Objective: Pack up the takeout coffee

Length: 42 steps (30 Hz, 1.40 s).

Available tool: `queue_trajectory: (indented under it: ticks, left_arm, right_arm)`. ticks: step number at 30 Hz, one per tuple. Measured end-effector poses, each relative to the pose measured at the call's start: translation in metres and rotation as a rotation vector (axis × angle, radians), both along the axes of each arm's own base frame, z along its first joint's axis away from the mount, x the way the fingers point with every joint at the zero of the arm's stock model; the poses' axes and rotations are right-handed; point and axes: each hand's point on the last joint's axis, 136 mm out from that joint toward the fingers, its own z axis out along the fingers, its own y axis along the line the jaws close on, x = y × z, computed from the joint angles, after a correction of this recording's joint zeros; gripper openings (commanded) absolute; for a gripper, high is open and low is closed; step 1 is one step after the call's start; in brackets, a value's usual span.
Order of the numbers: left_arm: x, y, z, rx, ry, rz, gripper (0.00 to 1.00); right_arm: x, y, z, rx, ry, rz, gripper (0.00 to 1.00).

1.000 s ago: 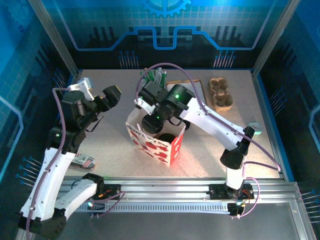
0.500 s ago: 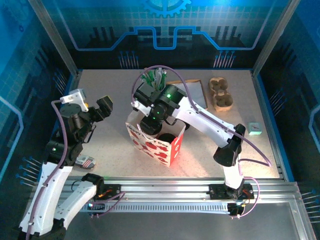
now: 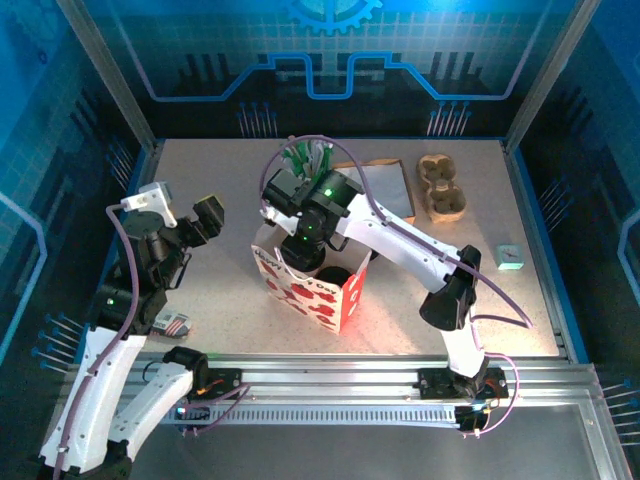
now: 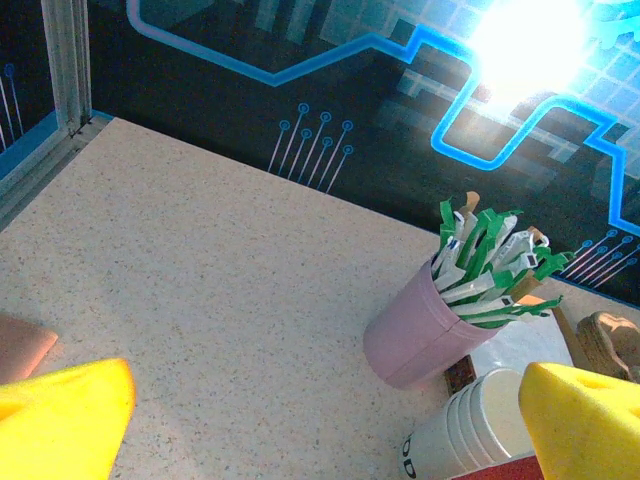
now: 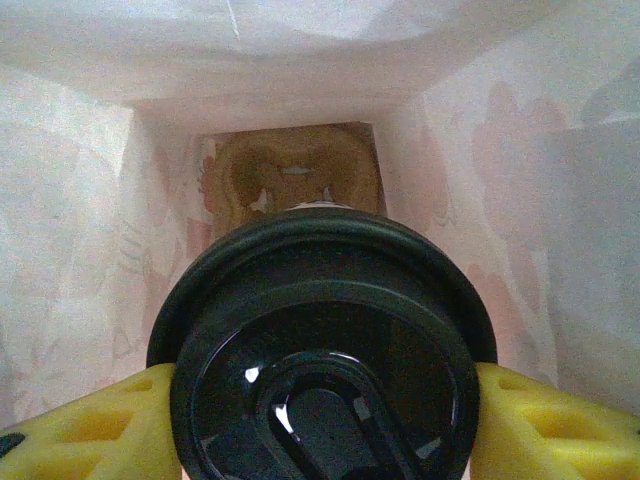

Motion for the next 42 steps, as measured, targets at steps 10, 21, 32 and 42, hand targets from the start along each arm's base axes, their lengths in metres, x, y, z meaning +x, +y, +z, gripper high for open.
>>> queue_trajectory:
  ticks: [10,21,32,42]
  left_arm:
    - [0.0,0.0,-0.002,0.003,0.003,-0.001,1.0]
    - [-0.001,0.0,-0.001,0.003,-0.001,-0.001,0.99]
    - [-0.001,0.0,-0.001,0.003,-0.001,-0.001,0.99]
    - [-0.002,0.0,0.0,0.002,-0.006,-0.001,0.99]
  right_arm:
    - [0.002,0.0,-0.004,-0.013,0.0,-0.002,0.49]
    - [0.004,-0.001,-0.008,-0.03,-0.005,-0.006,0.49]
    - [0.002,-0.003,-0.017,-0.052,0.009,-0.005,0.49]
    - [0.003,-0.003,-0.025,-0.067,0.019,-0.006,0.49]
